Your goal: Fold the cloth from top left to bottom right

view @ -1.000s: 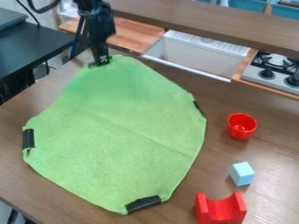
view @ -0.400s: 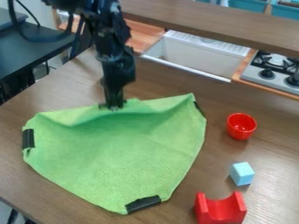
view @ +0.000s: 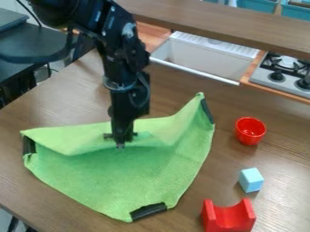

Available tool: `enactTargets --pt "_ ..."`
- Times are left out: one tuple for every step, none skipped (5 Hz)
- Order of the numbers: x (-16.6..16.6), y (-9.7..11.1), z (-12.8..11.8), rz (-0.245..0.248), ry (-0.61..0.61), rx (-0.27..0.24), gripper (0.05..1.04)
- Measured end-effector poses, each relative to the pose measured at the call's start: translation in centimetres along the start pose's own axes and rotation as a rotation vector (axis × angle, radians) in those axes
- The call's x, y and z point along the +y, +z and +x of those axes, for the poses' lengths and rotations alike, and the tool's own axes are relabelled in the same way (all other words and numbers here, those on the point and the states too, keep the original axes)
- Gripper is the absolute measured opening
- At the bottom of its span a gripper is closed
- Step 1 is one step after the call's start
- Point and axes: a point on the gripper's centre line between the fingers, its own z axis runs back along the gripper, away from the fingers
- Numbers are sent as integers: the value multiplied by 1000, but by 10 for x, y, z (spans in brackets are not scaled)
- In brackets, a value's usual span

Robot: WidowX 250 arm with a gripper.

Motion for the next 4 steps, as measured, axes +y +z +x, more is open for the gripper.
enactTargets --pt "-21 -2 1 -30 -5 32 51" --pt "-37 -4 7 -40 -16 76 51" --pt "-59 -16 11 -56 -47 120 51" --pt "-78 -24 16 -56 -64 146 51"
